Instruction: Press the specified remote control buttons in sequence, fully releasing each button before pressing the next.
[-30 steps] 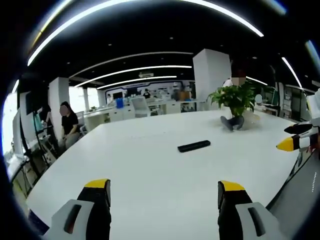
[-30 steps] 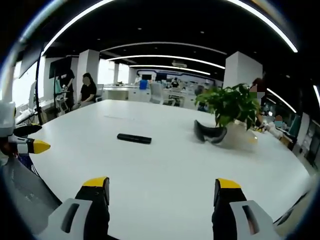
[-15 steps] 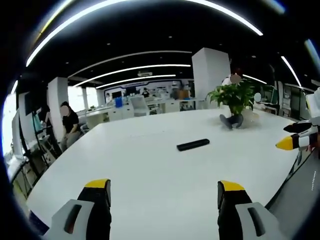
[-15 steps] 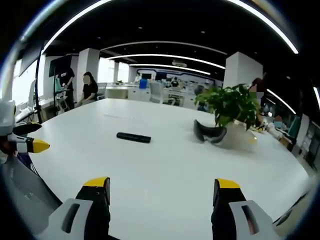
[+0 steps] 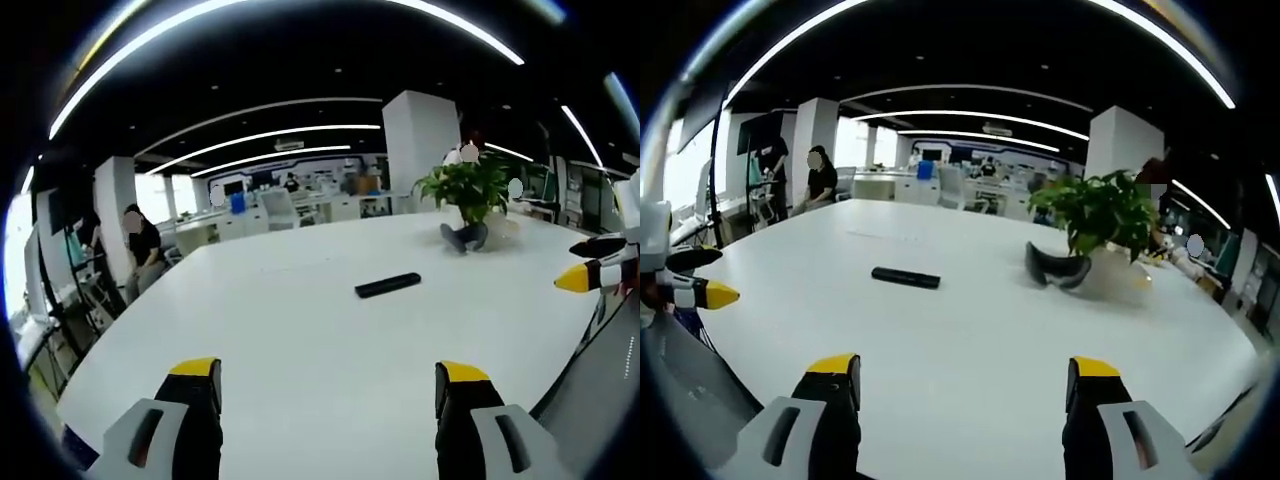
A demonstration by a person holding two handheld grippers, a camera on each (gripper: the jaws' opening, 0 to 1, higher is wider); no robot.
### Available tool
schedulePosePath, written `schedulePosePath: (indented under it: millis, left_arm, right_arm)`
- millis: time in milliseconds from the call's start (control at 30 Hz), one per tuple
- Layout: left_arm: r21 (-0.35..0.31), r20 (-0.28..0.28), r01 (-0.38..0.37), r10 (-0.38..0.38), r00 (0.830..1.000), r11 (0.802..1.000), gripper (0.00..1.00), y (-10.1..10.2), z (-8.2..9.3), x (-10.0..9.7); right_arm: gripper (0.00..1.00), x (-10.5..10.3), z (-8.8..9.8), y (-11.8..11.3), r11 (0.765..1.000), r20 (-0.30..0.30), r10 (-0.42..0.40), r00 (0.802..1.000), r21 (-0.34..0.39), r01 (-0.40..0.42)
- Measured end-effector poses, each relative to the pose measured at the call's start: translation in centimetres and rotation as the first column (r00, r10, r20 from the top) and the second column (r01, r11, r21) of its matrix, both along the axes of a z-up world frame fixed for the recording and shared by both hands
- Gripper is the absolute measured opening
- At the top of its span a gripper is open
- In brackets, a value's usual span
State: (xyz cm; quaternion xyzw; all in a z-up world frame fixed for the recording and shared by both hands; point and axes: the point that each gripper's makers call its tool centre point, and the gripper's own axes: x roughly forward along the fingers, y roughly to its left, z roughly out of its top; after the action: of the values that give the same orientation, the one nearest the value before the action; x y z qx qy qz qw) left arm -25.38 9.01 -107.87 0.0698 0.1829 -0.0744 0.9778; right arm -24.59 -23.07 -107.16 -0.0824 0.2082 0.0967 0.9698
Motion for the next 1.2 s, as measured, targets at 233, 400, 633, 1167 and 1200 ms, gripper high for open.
schedulePosePath:
  millis: [233, 400, 633, 1167, 1200]
  left_arm:
    - [-0.006, -0.005, 0.002, -0.002, 1.0, 1.0, 0.91, 0.0, 0.0, 0.0]
    - [-0.002, 0.025, -0.011, 0.011, 1.0, 1.0, 0.9, 0.2, 0.6, 0.1]
    - [0.007, 0.039, -0.014, 0.014, 0.999, 1.0, 0.89, 0.3, 1.0, 0.1]
    - [0.034, 0.065, 0.005, -0.008, 0.998, 0.999, 0.92, 1.4, 1.9, 1.2]
    - [0.034, 0.065, 0.01, -0.012, 0.998, 0.999, 0.92, 1.5, 2.1, 1.4]
  right_arm:
    - [0.84, 0.0, 0.2, -0.1, 1.0, 0.009, -0.006, 1.0, 0.006, 0.006]
    - [0.84, 0.0, 0.3, -0.1, 1.0, 0.016, -0.007, 1.0, 0.011, 0.006]
    - [0.84, 0.0, 0.4, -0.1, 1.0, 0.02, -0.005, 1.0, 0.015, 0.004]
    - [0.82, 0.0, 0.2, 0.0, 1.0, 0.01, 0.004, 1.0, 0.015, -0.004]
    - [0.82, 0.0, 0.2, 0.1, 1.0, 0.01, 0.006, 1.0, 0.013, -0.006]
